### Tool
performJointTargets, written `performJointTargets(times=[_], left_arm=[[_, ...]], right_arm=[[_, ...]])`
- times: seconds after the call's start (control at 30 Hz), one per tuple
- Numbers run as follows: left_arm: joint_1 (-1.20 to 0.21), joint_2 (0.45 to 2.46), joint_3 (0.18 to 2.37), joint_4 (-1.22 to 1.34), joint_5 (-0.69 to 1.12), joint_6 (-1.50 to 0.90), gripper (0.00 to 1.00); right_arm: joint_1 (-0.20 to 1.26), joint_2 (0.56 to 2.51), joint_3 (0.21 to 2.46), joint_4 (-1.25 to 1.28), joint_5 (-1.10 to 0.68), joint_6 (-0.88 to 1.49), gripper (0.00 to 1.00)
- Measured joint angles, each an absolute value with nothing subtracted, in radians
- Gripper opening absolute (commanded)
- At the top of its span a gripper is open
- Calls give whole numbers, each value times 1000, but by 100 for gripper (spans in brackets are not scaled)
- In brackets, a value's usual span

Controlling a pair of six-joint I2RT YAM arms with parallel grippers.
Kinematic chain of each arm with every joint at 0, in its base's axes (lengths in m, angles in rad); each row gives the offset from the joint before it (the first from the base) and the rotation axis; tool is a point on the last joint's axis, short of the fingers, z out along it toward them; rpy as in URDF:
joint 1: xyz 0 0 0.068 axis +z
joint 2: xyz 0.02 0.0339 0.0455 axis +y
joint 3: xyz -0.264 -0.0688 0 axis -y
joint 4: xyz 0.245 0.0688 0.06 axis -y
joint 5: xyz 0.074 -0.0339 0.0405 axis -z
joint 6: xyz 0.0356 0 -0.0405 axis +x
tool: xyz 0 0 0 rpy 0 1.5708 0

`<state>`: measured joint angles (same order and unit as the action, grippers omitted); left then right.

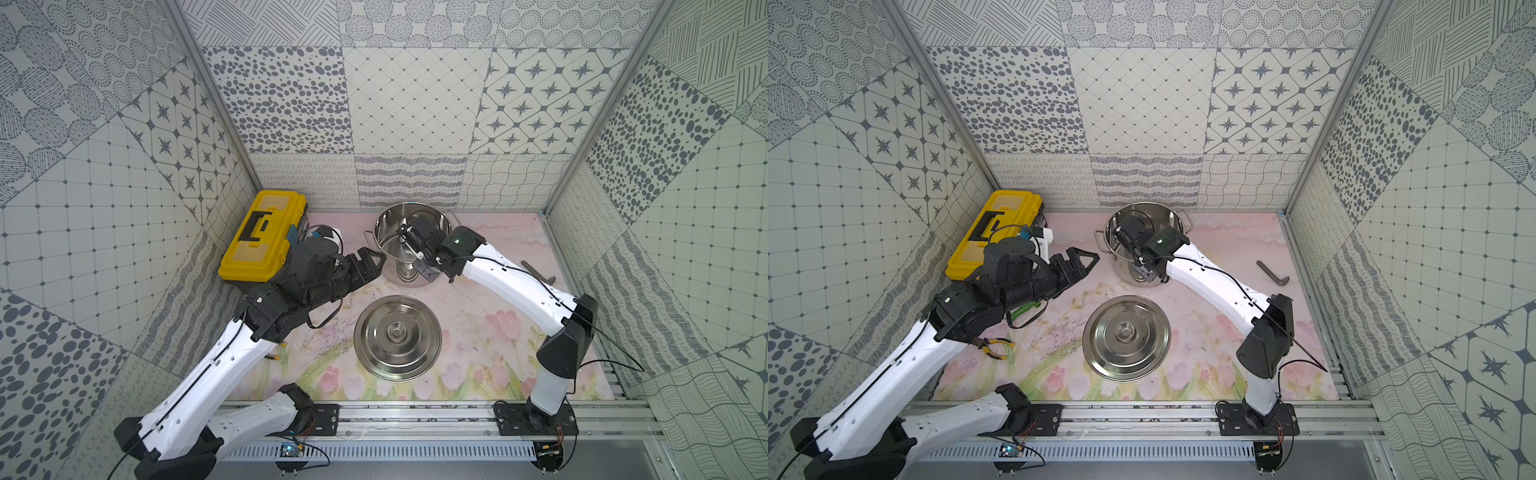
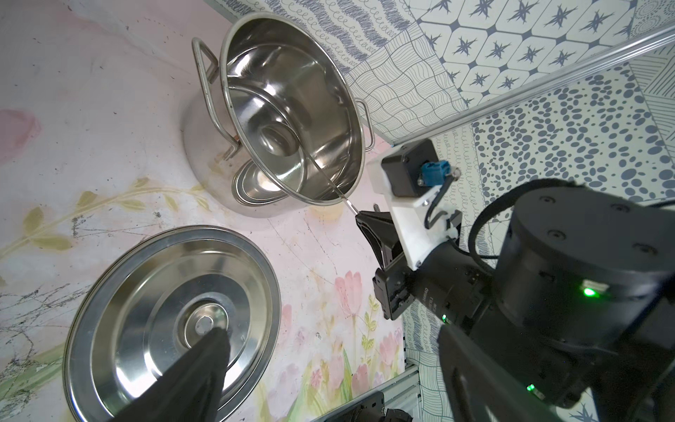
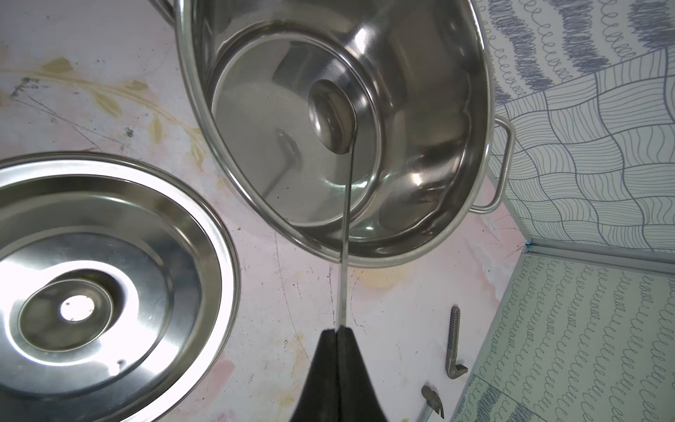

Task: Stir the soup with a spoon
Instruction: Stir the soup in the pan with a stick.

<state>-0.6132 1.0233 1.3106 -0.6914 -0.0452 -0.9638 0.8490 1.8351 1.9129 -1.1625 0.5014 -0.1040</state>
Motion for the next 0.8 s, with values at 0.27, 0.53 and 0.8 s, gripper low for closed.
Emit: performJointTargets(times=[0.27,0.53,0.8], left_arm=[[-614,997,1300,-691,-48,-968,94],[-614,978,1296,-692,-49,-969,96],[-614,974,1296,-692,-57,-963,99]], right_arm=[[846,2001,2133,-1170,491,-113,0],[817,2120,2332,-1207,483,-132,0],[738,2123,2354,-1231,492,-134,0]])
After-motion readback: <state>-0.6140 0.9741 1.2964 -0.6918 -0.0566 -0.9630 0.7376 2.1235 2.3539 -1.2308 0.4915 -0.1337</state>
